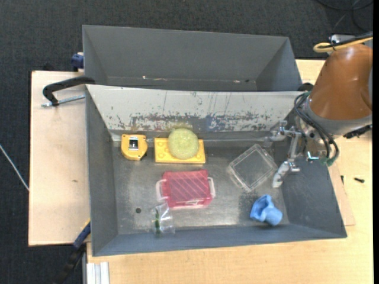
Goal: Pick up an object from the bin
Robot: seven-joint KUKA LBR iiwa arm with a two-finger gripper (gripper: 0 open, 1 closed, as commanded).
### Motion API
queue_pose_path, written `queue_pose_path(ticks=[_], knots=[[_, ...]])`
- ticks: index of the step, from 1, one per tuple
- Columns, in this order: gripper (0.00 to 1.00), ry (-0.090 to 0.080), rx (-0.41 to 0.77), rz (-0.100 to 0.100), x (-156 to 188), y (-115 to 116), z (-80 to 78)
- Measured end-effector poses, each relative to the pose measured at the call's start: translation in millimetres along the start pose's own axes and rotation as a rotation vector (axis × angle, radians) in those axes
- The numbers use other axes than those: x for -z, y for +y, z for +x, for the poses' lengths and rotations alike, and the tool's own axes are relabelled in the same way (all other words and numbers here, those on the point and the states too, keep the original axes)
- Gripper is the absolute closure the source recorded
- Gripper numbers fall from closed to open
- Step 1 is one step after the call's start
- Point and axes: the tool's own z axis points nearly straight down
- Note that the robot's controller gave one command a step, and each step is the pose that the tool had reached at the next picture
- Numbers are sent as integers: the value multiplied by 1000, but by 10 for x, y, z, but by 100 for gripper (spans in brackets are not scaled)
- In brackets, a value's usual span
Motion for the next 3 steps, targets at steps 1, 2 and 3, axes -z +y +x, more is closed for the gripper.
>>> queue_pose_path(ticks=[1,2,3], knots=[[0,-7,2,1,41,4,-12],[0,-18,35,3,-325,-97,-146],[0,-1,190,-1,-673,-193,-37]])
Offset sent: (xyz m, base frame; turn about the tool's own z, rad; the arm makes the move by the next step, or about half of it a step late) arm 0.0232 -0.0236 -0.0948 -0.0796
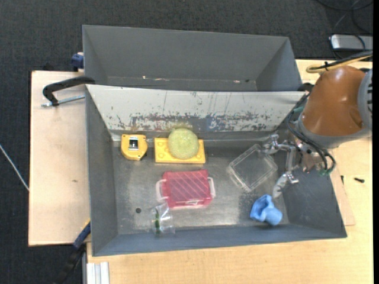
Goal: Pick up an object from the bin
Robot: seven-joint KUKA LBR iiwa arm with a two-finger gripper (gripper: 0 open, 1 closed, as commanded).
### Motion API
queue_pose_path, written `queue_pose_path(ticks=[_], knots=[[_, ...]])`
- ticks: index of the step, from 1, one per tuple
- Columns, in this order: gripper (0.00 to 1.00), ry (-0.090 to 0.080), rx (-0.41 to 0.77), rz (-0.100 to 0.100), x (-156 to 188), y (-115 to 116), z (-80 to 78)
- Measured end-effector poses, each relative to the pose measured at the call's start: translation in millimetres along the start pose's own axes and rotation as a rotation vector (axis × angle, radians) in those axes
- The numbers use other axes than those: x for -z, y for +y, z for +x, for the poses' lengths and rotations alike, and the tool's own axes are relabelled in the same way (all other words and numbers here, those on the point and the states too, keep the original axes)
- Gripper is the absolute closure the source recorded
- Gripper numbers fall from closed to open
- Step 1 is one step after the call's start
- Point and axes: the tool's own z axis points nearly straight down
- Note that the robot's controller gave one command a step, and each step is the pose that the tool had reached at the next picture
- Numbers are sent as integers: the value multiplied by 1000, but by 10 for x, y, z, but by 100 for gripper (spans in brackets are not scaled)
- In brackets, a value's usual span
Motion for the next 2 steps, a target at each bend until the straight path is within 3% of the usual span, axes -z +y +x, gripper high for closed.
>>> queue_pose_path(ticks=[2], knots=[[0,-6,225,4,-37,84,-41]])
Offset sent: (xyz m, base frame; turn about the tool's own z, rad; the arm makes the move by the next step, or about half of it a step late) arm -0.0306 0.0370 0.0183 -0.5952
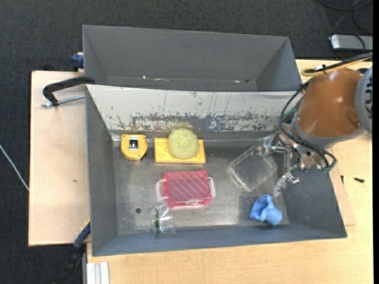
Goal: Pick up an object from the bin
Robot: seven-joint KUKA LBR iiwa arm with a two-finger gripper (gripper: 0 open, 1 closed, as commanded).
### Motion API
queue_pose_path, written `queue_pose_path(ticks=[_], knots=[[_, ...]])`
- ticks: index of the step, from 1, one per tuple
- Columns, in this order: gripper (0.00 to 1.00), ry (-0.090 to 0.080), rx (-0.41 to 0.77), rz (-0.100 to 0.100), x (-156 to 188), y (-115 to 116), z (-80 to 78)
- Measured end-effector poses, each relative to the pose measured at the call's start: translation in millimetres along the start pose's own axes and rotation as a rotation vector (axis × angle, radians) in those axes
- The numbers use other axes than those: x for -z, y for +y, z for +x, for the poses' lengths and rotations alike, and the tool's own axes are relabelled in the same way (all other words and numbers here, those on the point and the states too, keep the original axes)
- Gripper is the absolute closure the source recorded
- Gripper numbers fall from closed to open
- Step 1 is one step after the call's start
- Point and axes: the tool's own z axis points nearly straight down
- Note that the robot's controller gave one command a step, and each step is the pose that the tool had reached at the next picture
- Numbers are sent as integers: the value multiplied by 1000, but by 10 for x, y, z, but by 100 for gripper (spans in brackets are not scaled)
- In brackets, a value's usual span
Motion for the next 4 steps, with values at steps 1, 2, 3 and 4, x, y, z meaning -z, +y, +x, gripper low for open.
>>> queue_pose_path(ticks=[1,2,3,4], knots=[[0,1,322,-1,120,378,5],[0,0,497,-2,169,512,110],[100,0,590,-1,51,707,402],[100,1,591,-1,51,707,402]])
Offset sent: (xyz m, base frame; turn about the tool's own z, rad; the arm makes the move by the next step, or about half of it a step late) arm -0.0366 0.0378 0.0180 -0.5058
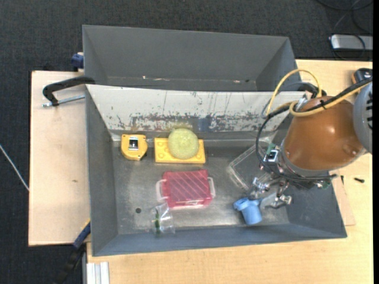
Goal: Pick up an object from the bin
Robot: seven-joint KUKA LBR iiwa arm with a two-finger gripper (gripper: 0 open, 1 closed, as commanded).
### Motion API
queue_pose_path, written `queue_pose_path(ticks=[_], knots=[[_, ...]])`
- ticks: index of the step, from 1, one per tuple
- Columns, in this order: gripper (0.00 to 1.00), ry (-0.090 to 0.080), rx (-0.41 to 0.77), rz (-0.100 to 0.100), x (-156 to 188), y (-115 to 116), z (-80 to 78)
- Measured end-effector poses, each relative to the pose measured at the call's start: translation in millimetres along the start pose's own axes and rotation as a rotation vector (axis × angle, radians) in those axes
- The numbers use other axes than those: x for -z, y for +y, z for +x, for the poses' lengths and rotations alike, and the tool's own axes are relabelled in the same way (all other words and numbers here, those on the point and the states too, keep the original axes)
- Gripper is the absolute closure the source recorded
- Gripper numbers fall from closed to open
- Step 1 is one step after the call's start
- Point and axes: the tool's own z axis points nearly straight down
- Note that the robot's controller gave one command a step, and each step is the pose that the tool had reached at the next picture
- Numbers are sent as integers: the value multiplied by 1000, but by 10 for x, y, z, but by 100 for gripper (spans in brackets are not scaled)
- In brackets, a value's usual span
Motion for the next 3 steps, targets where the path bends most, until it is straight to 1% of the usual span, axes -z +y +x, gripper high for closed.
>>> queue_pose_path(ticks=[1,2,3], knots=[[100,0,0,0,0,0,0],[100,-3,40,2,420,-136,5],[100,-3,40,2,420,-136,4]])
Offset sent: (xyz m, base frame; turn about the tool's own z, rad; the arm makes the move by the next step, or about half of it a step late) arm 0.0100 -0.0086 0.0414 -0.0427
